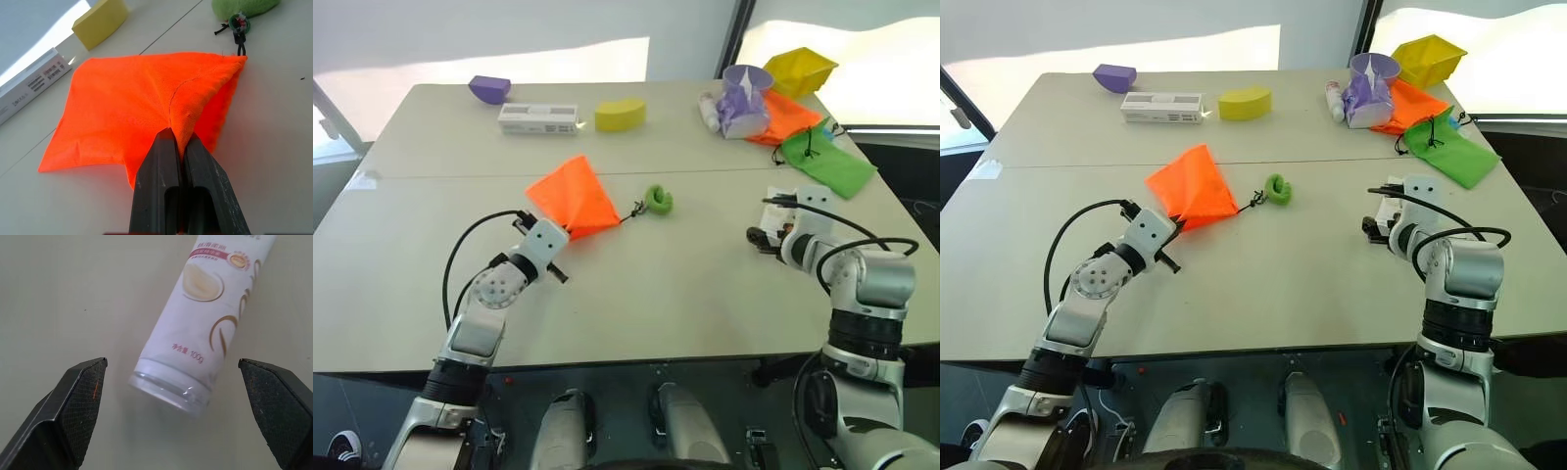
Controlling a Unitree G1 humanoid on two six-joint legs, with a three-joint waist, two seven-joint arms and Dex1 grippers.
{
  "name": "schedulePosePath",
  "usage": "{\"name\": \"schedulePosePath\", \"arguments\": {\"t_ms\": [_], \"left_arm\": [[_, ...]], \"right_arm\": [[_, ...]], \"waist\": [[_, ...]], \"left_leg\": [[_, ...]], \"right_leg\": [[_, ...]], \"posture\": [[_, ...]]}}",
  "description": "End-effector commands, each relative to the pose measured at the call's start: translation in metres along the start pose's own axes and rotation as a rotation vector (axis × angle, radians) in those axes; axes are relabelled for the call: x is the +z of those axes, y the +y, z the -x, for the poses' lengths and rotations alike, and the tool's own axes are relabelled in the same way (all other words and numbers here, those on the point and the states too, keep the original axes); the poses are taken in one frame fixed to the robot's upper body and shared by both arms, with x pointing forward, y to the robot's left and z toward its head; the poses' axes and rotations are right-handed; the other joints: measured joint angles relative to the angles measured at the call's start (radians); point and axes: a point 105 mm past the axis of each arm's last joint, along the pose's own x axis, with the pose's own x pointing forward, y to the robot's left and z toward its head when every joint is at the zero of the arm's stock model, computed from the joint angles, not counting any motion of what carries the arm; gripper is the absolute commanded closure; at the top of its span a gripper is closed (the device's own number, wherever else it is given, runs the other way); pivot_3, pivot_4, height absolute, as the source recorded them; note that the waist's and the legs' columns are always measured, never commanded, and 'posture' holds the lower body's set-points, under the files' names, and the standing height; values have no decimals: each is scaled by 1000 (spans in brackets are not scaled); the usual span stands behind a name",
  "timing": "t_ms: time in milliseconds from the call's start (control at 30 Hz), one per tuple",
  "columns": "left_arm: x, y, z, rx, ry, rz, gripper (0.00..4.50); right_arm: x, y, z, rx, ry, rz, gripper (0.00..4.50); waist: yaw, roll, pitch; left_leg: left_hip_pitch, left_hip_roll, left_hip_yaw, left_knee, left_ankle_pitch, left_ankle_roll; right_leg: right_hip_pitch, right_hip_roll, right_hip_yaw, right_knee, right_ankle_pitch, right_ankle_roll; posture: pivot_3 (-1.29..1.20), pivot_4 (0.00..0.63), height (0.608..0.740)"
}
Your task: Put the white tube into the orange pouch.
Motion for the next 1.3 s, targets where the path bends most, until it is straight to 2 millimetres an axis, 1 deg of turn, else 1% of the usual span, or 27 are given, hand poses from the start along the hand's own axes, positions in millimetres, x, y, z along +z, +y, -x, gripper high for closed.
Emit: {"name": "schedulePosePath", "arguments": {"t_ms": [33, 167, 267, 333, 367, 467, 500, 567, 600, 667, 700, 733, 767, 800, 833, 867, 900, 933, 1000, 1067, 1167, 1200, 1233, 1300], "left_arm": [[13, 5, 3, 21, -49, -24, 4469], [11, 6, 3, 20, -46, -29, 4469], [12, 5, 2, 16, -50, -28, 4469], [13, 4, 2, 13, -51, -28, 4500], [13, 3, 2, 12, -51, -27, 4500], [14, 3, 2, 11, -52, -27, 4500], [14, 3, 2, 11, -53, -27, 4500], [14, 4, 2, 12, -52, -29, 4500], [13, 4, 2, 13, -51, -31, 4500], [14, 5, 2, 14, -53, -33, 4500], [14, 5, 2, 13, -53, -34, 4500], [14, 5, 2, 12, -53, -34, 4500], [14, 4, 2, 11, -53, -34, 4500], [14, 4, 2, 11, -53, -36, 4500], [14, 5, 2, 12, -53, -36, 4500], [14, 5, 2, 12, -53, -37, 4500], [15, 5, 2, 12, -53, -37, 4500], [15, 6, 2, 12, -54, -38, 4500], [15, 6, 2, 12, -55, -39, 4500], [16, 6, 2, 11, -54, -43, 4500], [18, 7, 1, 11, -56, -47, 4500], [20, 7, 1, 11, -58, -48, 4500], [21, 7, 1, 12, -60, -47, 4500], [22, 7, 1, 11, -62, -50, 4500]], "right_arm": [[9, -7, -3, -51, -57, -18, 0], [5, -6, -14, -73, -58, -23, 0], [-3, -6, -21, -87, -45, -46, 0], [-5, -6, -23, -84, -49, -65, 531], [-5, -7, -24, -91, -50, -54, 873], [-1, -7, -22, -88, -60, -14, 2312], [-1, -7, -21, -85, -61, -12, 2312], [2, 0, -18, -32, -73, -21, 2312], [5, 7, -15, 9, -87, 6, 2312], [11, 39, -1, 214, -157, 157, 2312], [11, 55, 9, 316, -183, 238, 2312], [7, 71, 22, 436, -204, 319, 2312], [3, 80, 31, 510, -211, 369, 2312], [-7, 90, 46, 621, -206, 445, 2312], [-17, 98, 58, 706, -198, 527, 2312], [-24, 102, 66, 758, -189, 579, 2312], [-36, 105, 73, 807, -154, 639, 2312], [-46, 108, 76, 833, -130, 689, 2312], [-55, 113, 77, 854, -122, 757, 2312], [-60, 136, 75, 893, -155, 767, 2312], [-58, 164, 65, 888, -210, 746, 2312], [-53, 171, 61, 874, -238, 738, 2312], [-48, 175, 56, 846, -260, 726, 2312], [-49, 179, 52, 867, -245, 693, 2312]], "waist": [[0, 0, 0], [-1, 0, 0], [-1, 0, 0], [-2, 0, 0], [-1, 0, 0], [-1, 0, 0], [-1, 0, 0], [-1, 0, 0], [-1, 0, 0], [-1, 0, 0], [-1, 0, 0], [-3, 0, 0], [-2, 0, 0], [-2, 0, 0], [0, 0, 0], [2, 0, 0], [5, 0, 1], [5, 0, 1], [5, -1, 1], [-1, -2, 1], [-4, -3, 1], [-3, -3, 1], [0, -3, 1], [6, -3, 1]], "left_leg": [[0, 0, 0, 0, 0, 0], [0, 0, 0, 0, 0, 0], [0, 0, 0, 0, 0, 0], [0, 0, 0, 0, 0, 0], [1, 0, 0, 0, 0, 0], [1, 0, 0, 0, 0, 0], [1, 0, 0, 0, 0, 0], [1, 0, 0, 0, 0, 0], [1, 0, 0, 0, 0, 0], [0, 0, 0, 0, 0, 0], [0, 0, 0, -1, 0, 0], [0, 0, 0, -2, 0, 0], [0, 0, 0, -2, 0, 0], [0, 0, 0, -3, 0, 1], [0, 1, -1, -3, -1, 1], [0, 0, -1, -3, -1, 1], [0, 0, -1, -3, -1, 1], [-1, 0, -2, -3, -1, 1], [-1, 0, -2, -2, -1, 1], [0, -1, -1, -1, -1, 1], [0, 0, -1, -1, -1, 1], [0, 0, -1, -1, -1, 1], [0, 1, -1, -1, -1, 1], [0, 1, -1, -1, -1, 1]], "right_leg": [[0, 0, 0, 0, 0, 0], [0, 0, 0, 0, 0, 0], [0, 0, 0, 0, 0, 0], [0, 0, 0, 0, 0, 0], [1, 0, 0, 0, 0, 0], [1, 0, 0, 0, 0, 0], [1, 0, 0, 0, 0, 0], [1, 0, 0, 0, 0, 0], [1, 0, 0, 0, 0, 0], [0, 0, 0, -1, 0, 0], [0, 0, 0, -1, -1, 1], [0, 0, 0, -1, -1, 2], [0, 0, 0, -1, -1, 2], [-1, 1, 0, -1, -2, 3], [-1, 1, 0, -1, -2, 3], [-1, 1, -1, -1, -2, 4], [-1, 1, -1, -1, -2, 4], [0, 0, -2, -1, -3, 4], [1, 0, -2, -3, -3, 3], [1, -1, -1, -4, -2, 2], [0, -1, -1, -4, 0, -1], [0, -1, -1, -4, 1, -1], [0, -1, -1, -3, 1, -2], [-1, 0, -2, -2, 1, -2]], "posture": [[0, 150, 740], [0, 150, 740], [0, 150, 740], [0, 150, 740], [0, 150, 740], [0, 150, 740], [0, 150, 740], [0, 150, 740], [0, 150, 740], [0, 150, 740], [0, 150, 740], [0, 150, 740], [0, 150, 740], [0, 150, 740], [0, 150, 740], [0, 150, 740], [0, 150, 740], [0, 150, 740], [0, 150, 740], [0, 150, 740], [0, 150, 740], [0, 150, 740], [0, 150, 740], [0, 150, 740]]}}
